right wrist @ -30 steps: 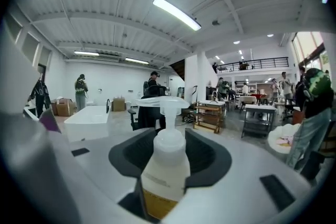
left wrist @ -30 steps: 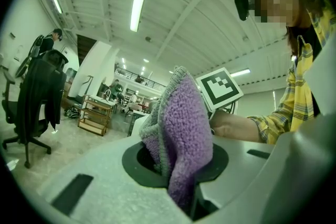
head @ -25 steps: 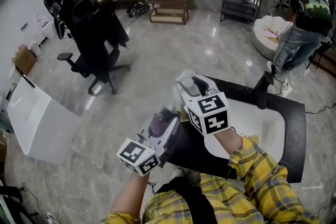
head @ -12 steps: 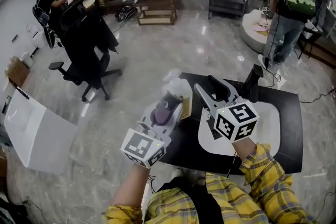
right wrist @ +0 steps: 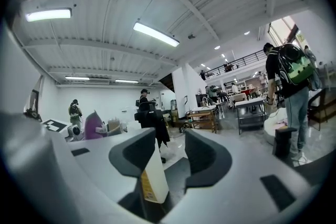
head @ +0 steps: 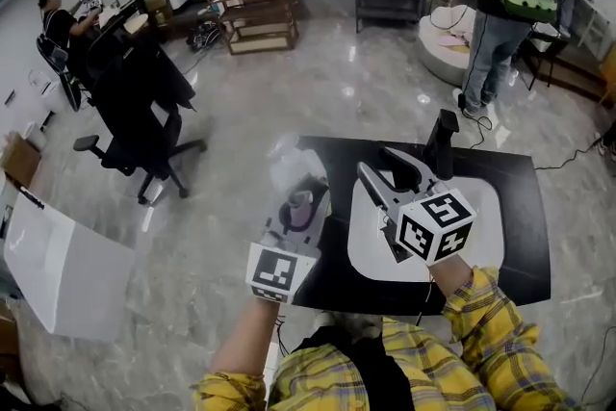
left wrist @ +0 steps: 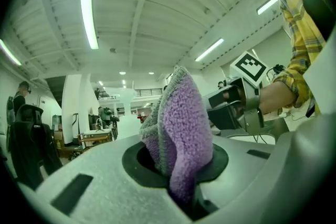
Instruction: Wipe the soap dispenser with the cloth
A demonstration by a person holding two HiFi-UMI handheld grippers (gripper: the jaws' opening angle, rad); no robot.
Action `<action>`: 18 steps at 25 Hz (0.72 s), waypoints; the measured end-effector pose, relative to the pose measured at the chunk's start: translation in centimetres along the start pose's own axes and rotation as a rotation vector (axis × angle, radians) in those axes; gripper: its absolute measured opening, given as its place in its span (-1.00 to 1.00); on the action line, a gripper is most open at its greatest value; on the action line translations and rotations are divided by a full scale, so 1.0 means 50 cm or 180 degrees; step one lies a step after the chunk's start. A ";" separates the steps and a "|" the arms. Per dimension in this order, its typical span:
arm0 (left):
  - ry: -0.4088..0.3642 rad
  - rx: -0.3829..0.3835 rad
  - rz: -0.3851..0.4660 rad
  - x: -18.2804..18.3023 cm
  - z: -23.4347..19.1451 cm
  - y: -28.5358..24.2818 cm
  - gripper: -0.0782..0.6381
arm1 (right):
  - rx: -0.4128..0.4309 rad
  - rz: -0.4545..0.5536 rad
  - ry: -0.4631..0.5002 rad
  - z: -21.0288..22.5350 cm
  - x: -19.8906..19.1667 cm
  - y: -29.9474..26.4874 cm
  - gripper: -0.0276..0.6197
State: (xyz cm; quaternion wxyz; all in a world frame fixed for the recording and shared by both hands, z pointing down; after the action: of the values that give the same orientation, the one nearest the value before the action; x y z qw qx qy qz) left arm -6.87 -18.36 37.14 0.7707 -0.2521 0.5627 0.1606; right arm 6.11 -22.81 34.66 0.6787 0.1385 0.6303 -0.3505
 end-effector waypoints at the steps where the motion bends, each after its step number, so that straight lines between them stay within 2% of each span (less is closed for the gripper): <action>1: -0.0007 -0.0019 -0.0021 -0.009 0.003 -0.004 -0.61 | 0.0000 -0.0011 -0.0003 0.001 -0.002 0.001 -0.40; 11: -0.0040 -0.0045 -0.0443 -0.127 0.024 -0.044 -0.61 | 0.0082 -0.0146 -0.0010 0.004 -0.031 -0.012 -0.42; 18: 0.0082 -0.0114 -0.0813 -0.198 0.037 -0.066 -0.61 | 0.0139 -0.0249 0.0005 0.001 -0.048 -0.014 -0.42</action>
State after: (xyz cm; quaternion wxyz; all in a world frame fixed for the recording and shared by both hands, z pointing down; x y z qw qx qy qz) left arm -6.77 -19.65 47.67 0.7730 -0.3375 0.5329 0.0678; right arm 5.80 -22.63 37.13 0.6609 0.1288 0.6279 -0.3904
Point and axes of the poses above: the fingertips, and each gripper's own axes: y backward along the fingers, z to its right, x out of its top, the point moved 4 cm from there along y, backward along the fingers, and after that the axes turned 12 degrees about -z, right-handed, at the moved point
